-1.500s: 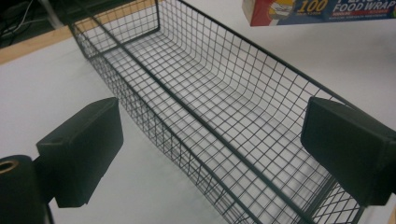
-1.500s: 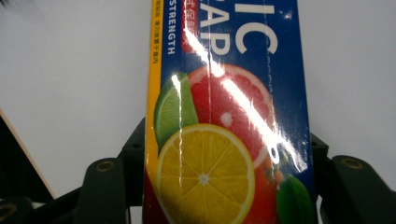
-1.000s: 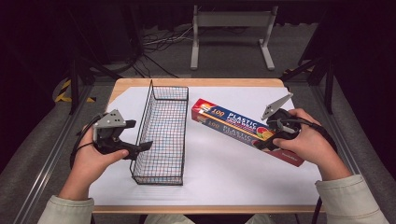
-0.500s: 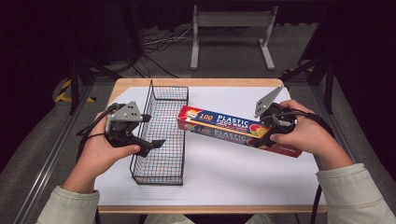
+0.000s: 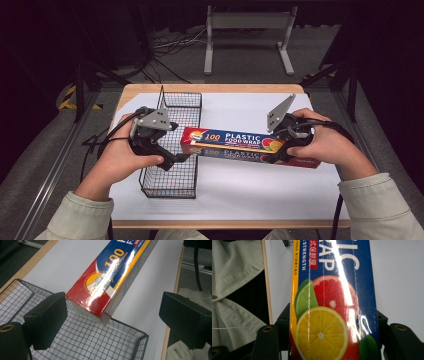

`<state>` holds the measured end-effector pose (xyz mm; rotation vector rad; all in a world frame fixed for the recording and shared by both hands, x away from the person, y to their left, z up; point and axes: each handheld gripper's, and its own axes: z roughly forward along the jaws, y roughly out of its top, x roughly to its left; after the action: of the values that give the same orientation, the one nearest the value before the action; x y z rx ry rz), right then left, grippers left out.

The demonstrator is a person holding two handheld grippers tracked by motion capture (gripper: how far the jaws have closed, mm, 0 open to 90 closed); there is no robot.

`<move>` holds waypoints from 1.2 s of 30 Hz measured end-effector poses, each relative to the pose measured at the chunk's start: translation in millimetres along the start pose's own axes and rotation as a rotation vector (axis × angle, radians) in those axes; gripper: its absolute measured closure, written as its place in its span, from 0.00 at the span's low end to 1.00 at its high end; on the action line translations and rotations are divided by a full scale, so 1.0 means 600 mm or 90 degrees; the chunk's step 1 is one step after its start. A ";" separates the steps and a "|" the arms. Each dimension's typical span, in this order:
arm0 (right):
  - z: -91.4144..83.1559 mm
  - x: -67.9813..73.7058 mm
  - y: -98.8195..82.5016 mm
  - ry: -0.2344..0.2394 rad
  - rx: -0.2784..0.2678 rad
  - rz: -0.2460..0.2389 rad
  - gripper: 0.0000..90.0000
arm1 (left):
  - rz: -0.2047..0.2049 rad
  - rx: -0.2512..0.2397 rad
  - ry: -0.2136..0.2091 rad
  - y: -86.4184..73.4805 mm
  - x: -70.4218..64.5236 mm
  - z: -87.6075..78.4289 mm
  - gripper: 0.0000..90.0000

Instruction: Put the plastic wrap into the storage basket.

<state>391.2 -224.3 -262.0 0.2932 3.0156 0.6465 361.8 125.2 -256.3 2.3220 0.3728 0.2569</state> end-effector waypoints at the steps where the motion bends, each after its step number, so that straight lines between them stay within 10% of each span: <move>1: 0.000 0.000 0.000 0.000 0.000 0.000 0.45 | 0.000 0.000 0.000 0.000 0.000 0.000 0.09; 13: 0.004 0.008 0.023 0.008 -0.002 -0.033 0.45 | 0.061 0.002 -0.047 0.051 -0.010 0.048 0.07; 36: 0.015 0.017 0.043 0.038 -0.014 -0.054 0.45 | 0.090 0.087 -0.115 0.074 -0.018 0.113 0.09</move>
<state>386.4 -195.5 -259.6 0.1475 3.0560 0.6930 379.7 47.0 -272.2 2.4864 0.1408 0.0911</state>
